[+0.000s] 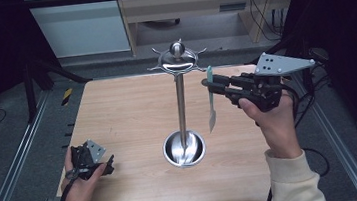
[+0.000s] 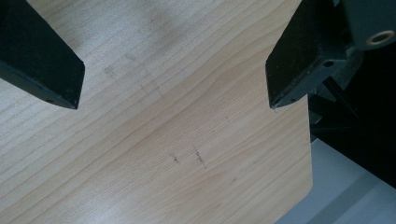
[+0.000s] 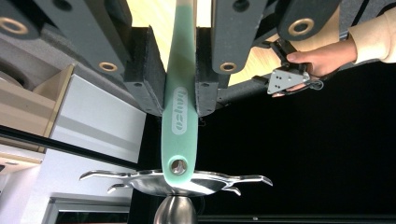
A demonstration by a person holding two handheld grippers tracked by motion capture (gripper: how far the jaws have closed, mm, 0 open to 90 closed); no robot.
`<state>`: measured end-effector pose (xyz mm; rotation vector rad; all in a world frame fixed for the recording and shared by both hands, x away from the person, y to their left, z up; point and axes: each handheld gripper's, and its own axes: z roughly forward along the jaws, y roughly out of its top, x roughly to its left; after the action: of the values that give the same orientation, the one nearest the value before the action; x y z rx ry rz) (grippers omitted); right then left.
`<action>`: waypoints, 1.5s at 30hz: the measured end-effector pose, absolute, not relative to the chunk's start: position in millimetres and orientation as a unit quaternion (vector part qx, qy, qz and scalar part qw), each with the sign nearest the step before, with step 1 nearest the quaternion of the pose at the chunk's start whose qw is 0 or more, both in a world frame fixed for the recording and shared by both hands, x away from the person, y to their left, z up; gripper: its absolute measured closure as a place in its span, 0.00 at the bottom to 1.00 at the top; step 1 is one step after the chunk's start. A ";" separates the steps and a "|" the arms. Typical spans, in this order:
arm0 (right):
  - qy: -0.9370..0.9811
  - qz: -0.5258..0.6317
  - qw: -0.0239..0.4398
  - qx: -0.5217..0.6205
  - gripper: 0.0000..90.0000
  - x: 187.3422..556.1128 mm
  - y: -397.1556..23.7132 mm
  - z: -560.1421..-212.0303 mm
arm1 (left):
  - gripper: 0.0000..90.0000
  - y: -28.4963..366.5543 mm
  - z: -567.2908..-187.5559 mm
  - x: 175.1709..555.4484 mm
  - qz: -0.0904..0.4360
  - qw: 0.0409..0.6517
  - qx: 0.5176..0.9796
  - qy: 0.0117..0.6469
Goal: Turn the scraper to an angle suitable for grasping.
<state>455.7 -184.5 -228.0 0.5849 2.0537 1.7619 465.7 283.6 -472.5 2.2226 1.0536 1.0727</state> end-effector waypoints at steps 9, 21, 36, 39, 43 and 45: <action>0.730 0.626 0.184 0.204 0.83 454.7 -183.3 -227.2 | 0.05 283.2 -472.8 465.8 0.390 0.226 0.807 0.381; 0.732 0.619 0.188 0.214 0.82 456.3 -175.4 -228.2 | 0.05 282.3 -473.5 466.0 0.389 0.225 0.809 0.380; 0.729 0.614 0.205 0.225 0.82 457.7 -165.3 -231.9 | 0.05 282.5 -473.6 466.1 0.388 0.226 0.808 0.381; 0.726 0.616 0.204 0.228 0.82 458.1 -164.7 -232.8 | 0.05 282.5 -473.3 465.9 0.388 0.225 0.809 0.380; 0.725 0.617 0.205 0.229 0.82 457.9 -163.6 -233.3 | 0.05 282.4 -473.5 466.0 0.388 0.226 0.809 0.380; 0.724 0.618 0.204 0.228 0.82 458.4 -163.8 -233.8 | 0.05 282.5 -473.5 466.0 0.388 0.226 0.808 0.381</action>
<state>458.4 -163.8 -233.8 0.6349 2.0200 1.7234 466.0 282.5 -473.5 2.2282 1.0496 1.0695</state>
